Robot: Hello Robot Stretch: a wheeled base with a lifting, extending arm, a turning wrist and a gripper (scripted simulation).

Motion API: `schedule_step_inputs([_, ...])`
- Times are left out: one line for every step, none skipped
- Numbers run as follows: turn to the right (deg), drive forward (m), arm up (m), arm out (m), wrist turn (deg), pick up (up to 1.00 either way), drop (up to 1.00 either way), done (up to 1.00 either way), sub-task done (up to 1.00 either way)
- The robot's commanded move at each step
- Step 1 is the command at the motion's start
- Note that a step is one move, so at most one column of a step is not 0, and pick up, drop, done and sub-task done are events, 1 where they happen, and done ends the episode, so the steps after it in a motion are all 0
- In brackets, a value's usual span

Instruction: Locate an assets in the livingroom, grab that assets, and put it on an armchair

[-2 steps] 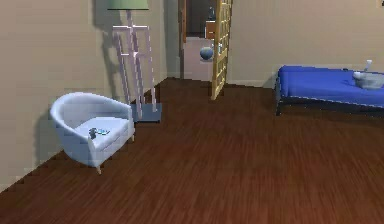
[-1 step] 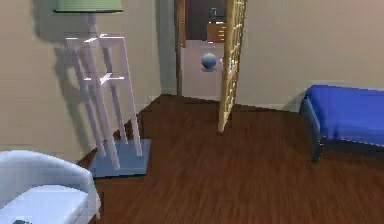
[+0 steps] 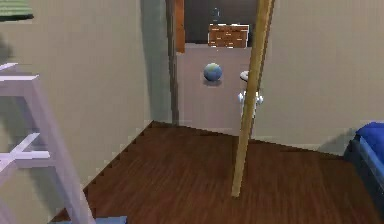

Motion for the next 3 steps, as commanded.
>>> schedule_step_inputs([0.0, 0.55, 0.00, 0.00, 0.0, 0.00, 0.00, 0.00, 0.00])
schedule_step_inputs([-6.0, 0.00, 0.00, 0.00, 0.0, 0.00, 0.00, 0.00, 0.00])
schedule_step_inputs([0.0, 0.60, 0.00, 0.00, 0.0, 0.00, 0.00, 0.00, 0.00])
